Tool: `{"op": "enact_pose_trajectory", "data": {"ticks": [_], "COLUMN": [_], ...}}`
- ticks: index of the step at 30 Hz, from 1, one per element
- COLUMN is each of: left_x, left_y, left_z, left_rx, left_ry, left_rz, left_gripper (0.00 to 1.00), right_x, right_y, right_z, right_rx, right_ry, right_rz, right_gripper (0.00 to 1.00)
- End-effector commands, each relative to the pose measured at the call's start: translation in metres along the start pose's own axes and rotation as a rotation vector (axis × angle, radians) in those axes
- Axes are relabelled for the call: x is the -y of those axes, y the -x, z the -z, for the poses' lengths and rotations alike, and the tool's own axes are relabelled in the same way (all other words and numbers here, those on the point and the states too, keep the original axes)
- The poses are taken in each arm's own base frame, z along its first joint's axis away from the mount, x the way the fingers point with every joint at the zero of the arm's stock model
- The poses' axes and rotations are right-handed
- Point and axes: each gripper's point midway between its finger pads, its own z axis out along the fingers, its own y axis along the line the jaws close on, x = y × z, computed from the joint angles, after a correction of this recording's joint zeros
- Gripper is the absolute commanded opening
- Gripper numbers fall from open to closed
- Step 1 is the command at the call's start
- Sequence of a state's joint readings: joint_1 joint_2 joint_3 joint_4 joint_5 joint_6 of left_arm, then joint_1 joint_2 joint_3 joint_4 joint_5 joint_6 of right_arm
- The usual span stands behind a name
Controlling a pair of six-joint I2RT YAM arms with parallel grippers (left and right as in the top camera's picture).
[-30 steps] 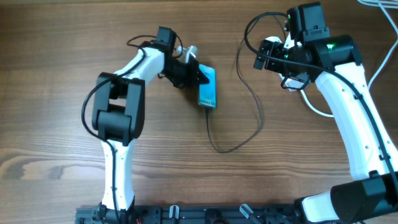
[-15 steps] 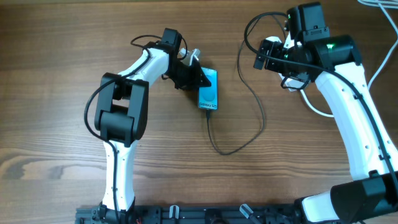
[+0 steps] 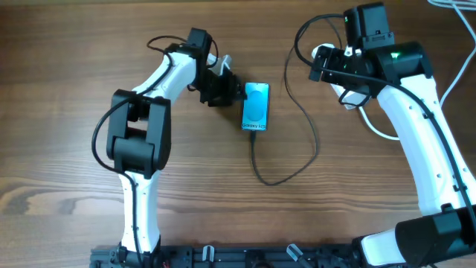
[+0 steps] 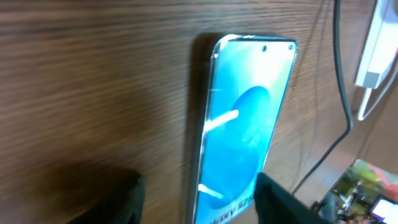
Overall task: Plug charger to phone and switch on socket
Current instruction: 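Lower the phone flat onto the table and open the left gripper, then press the power strip's switch down with the right gripper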
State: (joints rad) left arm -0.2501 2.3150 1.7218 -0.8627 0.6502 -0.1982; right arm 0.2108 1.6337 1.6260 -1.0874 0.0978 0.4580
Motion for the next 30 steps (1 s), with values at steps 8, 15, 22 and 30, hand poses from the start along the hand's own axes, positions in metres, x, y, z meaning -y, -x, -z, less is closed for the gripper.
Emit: {"op": "enact_pose_trajectory", "data": {"ticks": [8, 15, 22, 30], "left_x": [0.002, 0.029, 0.031, 0.031], "left_y": [0.017, 0.009, 0.008, 0.008], "left_z": [0.145, 0.244, 0.246, 0.246], "left_rx": [0.337, 0.642, 0.647, 0.647], "left_ry": [0.212, 0.367, 0.365, 0.365], "left_rz": [-0.020, -0.026, -0.029, -0.029], "left_gripper": [1.00, 1.00, 1.00, 1.00], "right_x": [0.076, 0.117, 0.157, 0.146], "right_y": [0.047, 0.082, 0.079, 0.049], "right_z": [-0.047, -0.118, -0.170, -0.217], "right_rx": [0.037, 0.085, 0.043, -0.075], "right_ry": [-0.106, -0.159, -0.221, -0.112], "right_rz": [-0.015, 0.056, 0.035, 0.120], "right_gripper": [1.00, 1.00, 1.00, 1.00]}}
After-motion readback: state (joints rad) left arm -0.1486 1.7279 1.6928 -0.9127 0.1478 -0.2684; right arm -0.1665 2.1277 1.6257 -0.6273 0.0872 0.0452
